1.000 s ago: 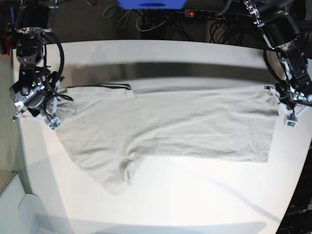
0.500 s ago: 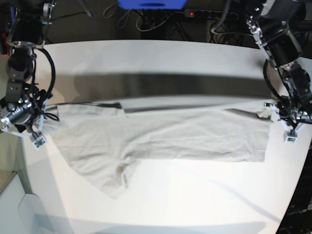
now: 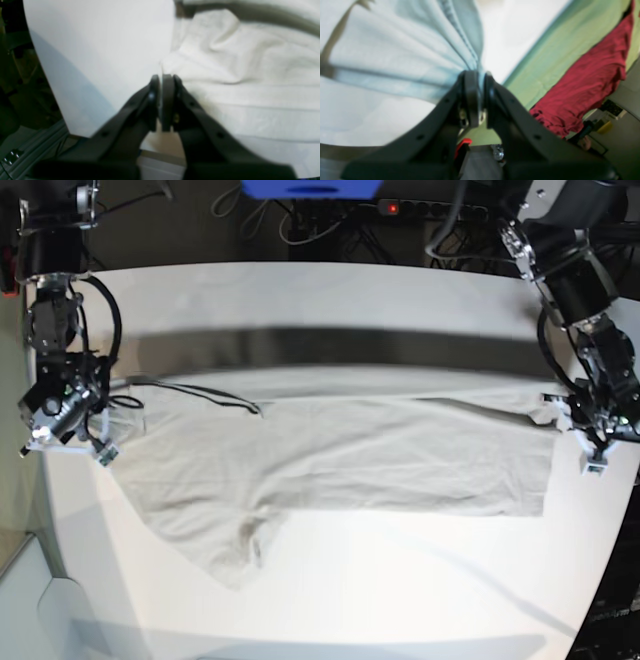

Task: Layout the t-shirt on the table in an organized manner, then fold the t-shirt properly
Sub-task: 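Lower the shirt and release it from both grippers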

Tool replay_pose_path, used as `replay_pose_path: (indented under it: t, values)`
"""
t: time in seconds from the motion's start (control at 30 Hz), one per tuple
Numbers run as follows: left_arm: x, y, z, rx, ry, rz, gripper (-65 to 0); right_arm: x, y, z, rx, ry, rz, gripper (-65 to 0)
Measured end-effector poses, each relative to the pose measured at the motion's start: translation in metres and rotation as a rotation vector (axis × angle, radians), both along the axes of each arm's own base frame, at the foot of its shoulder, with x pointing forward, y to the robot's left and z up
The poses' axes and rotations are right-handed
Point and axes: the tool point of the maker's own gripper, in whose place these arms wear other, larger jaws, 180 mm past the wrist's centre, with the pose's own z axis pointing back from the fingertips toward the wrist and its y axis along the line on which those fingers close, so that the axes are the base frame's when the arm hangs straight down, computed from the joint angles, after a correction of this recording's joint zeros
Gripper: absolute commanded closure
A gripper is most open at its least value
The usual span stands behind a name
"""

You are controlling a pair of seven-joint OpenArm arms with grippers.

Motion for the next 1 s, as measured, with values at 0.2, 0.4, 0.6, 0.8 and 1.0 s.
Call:
replay_pose_path:
  t: [0.2, 0.4, 0.6, 0.8, 1.0]
  values:
    - [0.003, 0.002, 0.008, -0.097, -0.105, 0.071, -0.1, 0.023, -0.003, 0.030, 0.055, -0.134, -0.072, 0.0]
    - [-0.003, -0.002, -0.006, -0.094, -0.028, 0.032, -0.1, 0.008, -0.005, -0.006, 0.029, 0.011, -0.050, 0.0]
    - [-0.002, -0.002, -0.005, -0.092, -0.033, 0.027, -0.1, 0.004, -0.005, -0.010, 0.027, 0.022, -0.049, 0.0]
    - [-0.026, -0.002, -0.022, -0.093, 0.023, 0.027, -0.1, -0.018, -0.005, -0.021, 0.016, 0.059, -0.035, 0.0]
    - [-0.060, -0.001, -0.044, -0.088, 0.105, 0.029, -0.1, -0.042, 0.011, -0.015, 0.006, 0.037, 0.007, 0.0]
